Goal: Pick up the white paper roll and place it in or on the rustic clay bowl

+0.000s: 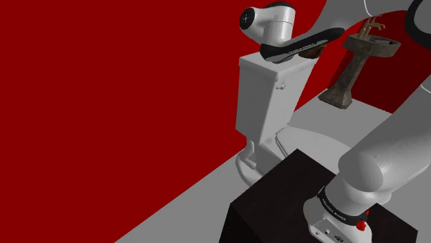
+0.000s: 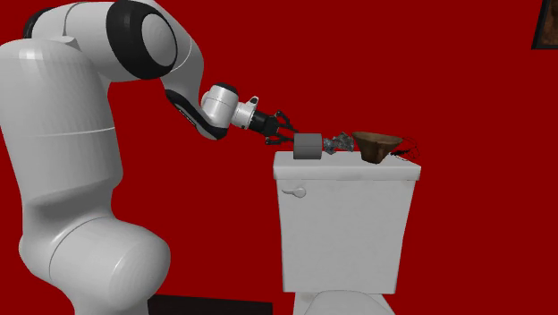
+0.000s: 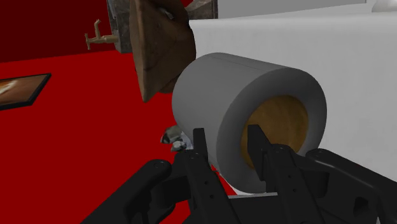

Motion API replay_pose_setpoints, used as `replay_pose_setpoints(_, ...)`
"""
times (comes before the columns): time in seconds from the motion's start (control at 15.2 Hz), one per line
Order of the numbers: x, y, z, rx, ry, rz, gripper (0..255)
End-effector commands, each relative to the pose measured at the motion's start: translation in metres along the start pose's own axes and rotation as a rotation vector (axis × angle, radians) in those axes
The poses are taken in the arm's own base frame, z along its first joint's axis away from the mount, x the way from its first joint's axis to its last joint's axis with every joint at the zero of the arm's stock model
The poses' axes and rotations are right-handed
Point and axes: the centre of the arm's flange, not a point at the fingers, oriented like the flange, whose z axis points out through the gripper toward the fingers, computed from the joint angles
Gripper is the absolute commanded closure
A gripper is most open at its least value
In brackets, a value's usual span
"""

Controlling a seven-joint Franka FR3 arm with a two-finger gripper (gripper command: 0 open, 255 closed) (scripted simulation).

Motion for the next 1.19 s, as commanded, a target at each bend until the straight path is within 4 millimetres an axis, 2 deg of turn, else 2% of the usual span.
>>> replay_pose_setpoints(0.0, 0.0, 0.0, 0.0, 0.0, 0.0, 0.0, 255)
replay_pose_setpoints(0.07, 0.0, 0.0, 0.0, 0.0, 0.0, 0.0, 255)
replay_pose_setpoints(1.12, 0.002, 0.078, -0.031, 0.0, 0.0, 0.0, 255)
